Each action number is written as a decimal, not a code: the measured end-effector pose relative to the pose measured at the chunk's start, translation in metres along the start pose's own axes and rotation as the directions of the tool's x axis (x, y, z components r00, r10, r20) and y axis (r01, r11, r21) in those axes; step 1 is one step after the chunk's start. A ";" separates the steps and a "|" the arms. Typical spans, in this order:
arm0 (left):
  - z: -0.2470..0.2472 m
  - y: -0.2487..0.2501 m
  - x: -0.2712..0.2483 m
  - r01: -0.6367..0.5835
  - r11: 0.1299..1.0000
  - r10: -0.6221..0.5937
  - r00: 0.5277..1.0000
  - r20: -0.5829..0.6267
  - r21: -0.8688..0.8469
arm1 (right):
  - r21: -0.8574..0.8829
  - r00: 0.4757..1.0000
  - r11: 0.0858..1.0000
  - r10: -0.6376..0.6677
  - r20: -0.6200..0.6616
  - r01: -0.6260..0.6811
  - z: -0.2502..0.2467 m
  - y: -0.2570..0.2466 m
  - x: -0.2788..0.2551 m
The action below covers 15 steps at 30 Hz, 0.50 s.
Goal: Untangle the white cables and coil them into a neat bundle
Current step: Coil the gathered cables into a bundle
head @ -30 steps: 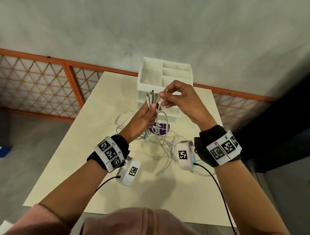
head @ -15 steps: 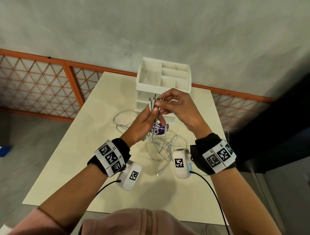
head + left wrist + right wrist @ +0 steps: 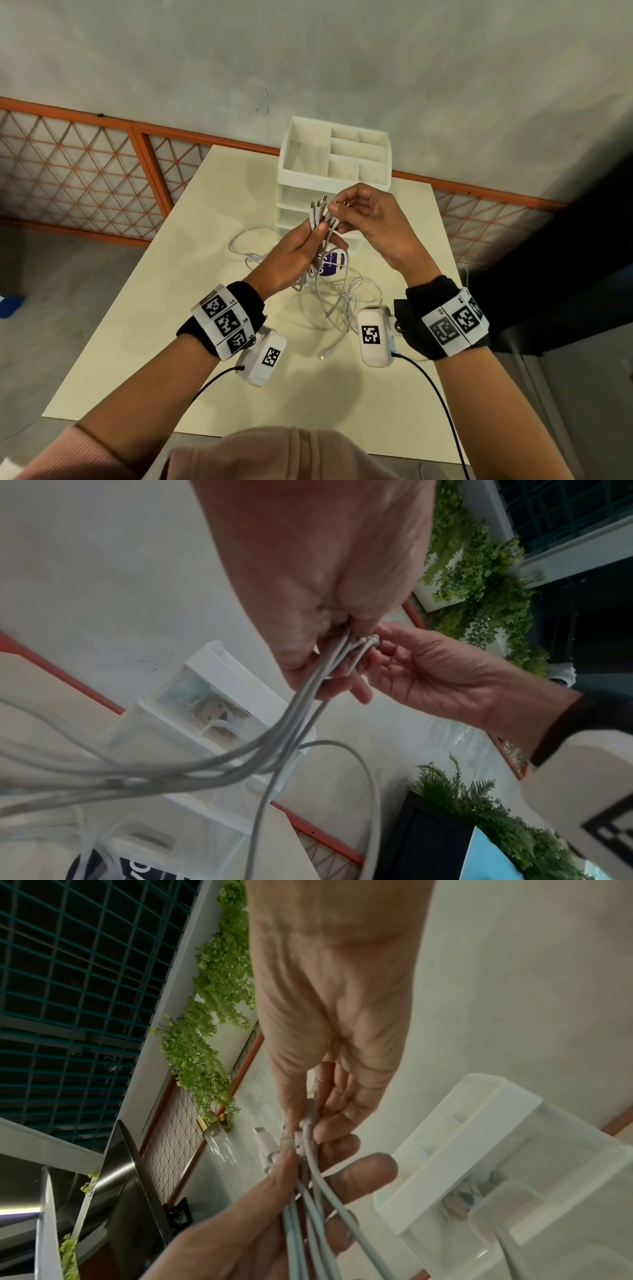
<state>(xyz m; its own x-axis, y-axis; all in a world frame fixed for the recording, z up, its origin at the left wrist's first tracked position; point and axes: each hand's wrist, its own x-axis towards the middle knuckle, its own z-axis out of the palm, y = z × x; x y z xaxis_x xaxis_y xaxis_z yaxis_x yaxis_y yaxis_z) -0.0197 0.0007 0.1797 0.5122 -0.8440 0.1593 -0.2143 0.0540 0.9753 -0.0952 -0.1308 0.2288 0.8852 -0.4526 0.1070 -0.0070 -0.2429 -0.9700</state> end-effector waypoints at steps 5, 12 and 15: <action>-0.002 -0.002 0.003 0.011 0.997 -0.017 0.998 0.063 0.080 | -0.104 0.995 0.991 -0.084 0.056 0.089 -0.002 -0.002 -0.001; -0.007 0.002 0.005 0.032 0.996 -0.048 0.977 0.206 0.082 | -0.096 0.995 0.991 -0.094 0.040 0.098 0.000 0.001 0.002; -0.003 0.002 0.008 0.035 0.999 -0.037 0.983 0.177 0.014 | -0.076 0.993 0.991 -0.111 0.035 0.113 0.001 0.002 0.004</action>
<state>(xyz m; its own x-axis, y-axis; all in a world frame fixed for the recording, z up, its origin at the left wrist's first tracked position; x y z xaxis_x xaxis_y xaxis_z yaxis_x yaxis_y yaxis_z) -0.0131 -0.0040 0.1832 0.3644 -0.9266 0.0933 -0.2076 0.0168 0.9781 -0.0908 -0.1321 0.2265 0.8964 -0.3923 0.2062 0.0583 -0.3569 -0.9323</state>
